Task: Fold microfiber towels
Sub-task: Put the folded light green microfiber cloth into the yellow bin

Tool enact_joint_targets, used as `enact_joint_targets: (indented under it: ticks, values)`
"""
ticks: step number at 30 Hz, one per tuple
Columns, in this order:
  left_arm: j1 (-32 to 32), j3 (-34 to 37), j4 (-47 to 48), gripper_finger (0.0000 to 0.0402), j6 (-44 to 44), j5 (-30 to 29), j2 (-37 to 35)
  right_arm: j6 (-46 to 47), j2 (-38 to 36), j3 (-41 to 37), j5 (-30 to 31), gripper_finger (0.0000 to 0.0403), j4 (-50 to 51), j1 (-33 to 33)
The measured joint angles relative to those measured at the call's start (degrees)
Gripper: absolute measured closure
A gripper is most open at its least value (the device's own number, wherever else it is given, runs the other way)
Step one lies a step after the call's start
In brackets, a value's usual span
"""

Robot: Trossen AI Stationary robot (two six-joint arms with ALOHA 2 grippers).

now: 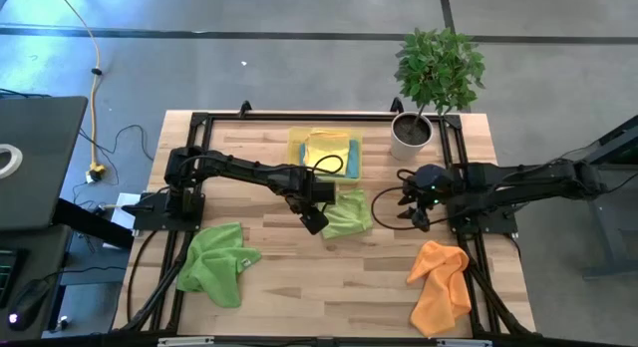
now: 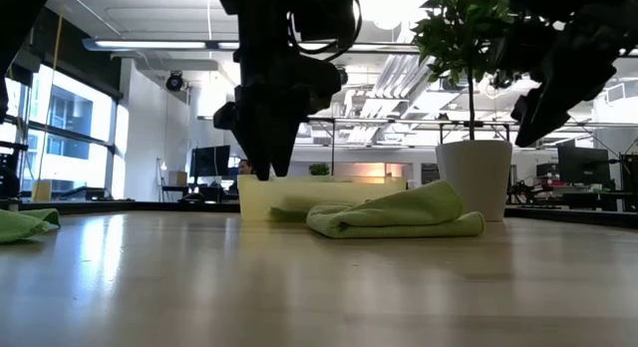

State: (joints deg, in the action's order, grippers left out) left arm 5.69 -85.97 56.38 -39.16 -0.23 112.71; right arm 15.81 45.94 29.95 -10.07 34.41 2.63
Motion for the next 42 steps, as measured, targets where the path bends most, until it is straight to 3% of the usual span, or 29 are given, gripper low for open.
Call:
enact_joint_targets:
  ticks: [11, 22, 30, 42]
  values:
    - [-1.45, -0.02, -0.02, 0.0229, -9.09, 1.73, -0.02, -0.27, -6.44, 0.00, 8.98, 0.0203, 3.69, 0.00]
    - [-3.21, -0.07, -0.24, 0.0229, -13.20, 1.53, -0.09, 8.08, -20.02, -4.65, 24.56, 0.0204, -0.93, 0.02]
    - [-2.77, -0.09, -0.53, 0.0229, -13.38, 1.52, -0.10, 9.87, -32.92, -13.38, 25.22, 0.0204, -12.36, 0.02]
    - [-2.29, -0.11, -8.04, 0.0229, -17.24, 0.99, -0.11, 16.77, -45.95, -22.00, 26.75, 0.0204, -13.26, 0.02]
